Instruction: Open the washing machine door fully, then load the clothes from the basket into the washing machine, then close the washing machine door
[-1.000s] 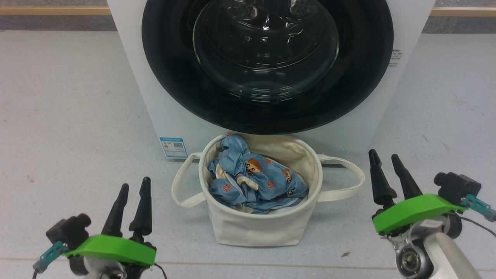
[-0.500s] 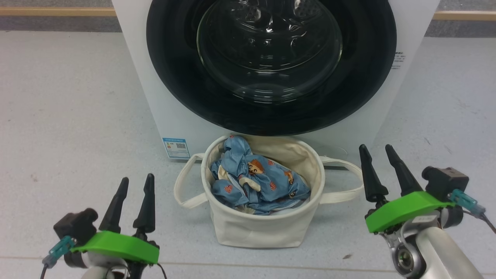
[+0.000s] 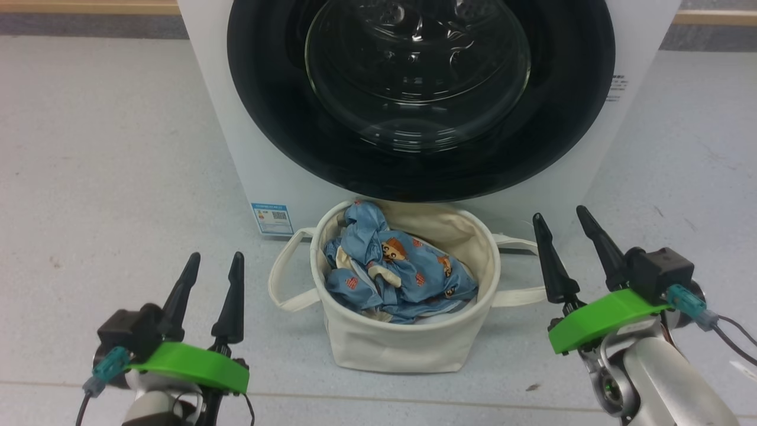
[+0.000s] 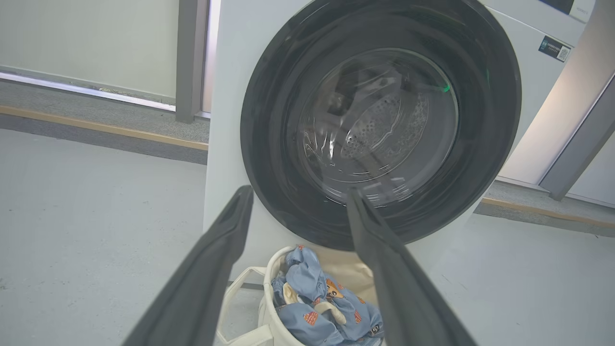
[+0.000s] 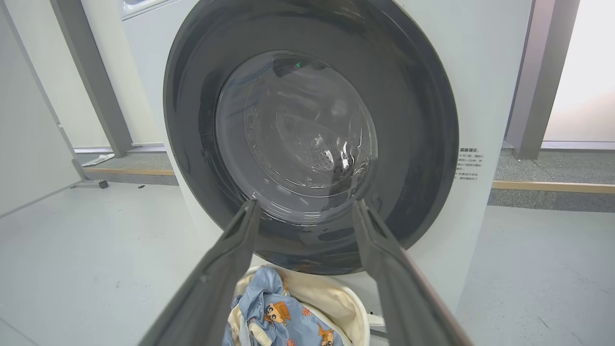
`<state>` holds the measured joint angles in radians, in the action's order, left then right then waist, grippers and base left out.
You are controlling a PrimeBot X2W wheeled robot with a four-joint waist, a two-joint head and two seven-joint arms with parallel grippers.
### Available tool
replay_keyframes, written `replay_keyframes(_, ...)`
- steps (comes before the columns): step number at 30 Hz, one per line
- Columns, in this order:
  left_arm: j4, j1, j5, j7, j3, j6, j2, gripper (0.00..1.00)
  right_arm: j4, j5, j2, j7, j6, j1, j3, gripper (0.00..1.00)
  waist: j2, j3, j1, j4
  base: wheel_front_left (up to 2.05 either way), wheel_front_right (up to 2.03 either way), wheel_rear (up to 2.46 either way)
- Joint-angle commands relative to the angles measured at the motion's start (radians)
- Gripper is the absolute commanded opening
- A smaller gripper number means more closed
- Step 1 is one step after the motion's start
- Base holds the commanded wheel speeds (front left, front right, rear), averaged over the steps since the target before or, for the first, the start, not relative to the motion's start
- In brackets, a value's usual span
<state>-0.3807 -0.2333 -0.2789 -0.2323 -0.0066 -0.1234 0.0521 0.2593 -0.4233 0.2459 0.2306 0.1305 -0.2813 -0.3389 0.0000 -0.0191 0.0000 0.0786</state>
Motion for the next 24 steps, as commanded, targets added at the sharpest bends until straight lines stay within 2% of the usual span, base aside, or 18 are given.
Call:
replay_keyframes(1, 0.028, -0.057, 0.030, -0.014, 0.037, -0.002, 0.006, 1.00, -0.030, 0.028, 0.018, 0.016, 0.000, -0.043, -0.019, 1.00, 0.0000, -0.004, 0.0000, 0.001, 0.00, 0.00, 0.00)
replay_keyframes(6, 0.026, -0.074, 0.088, -0.029, 0.041, -0.003, 0.005, 1.00, -0.025, 0.079, 0.023, 0.031, 0.000, -0.056, -0.031, 1.00, 0.0000, -0.014, 0.0000, 0.005, 0.00, 0.00, 0.00)
replay_keyframes(24, 0.007, -0.075, 0.091, -0.029, 0.075, 0.002, 0.002, 1.00, 0.010, 0.071, 0.014, 0.031, 0.000, -0.037, 0.038, 1.00, 0.0000, -0.025, 0.0000, 0.003, 0.00, 0.00, 0.00)
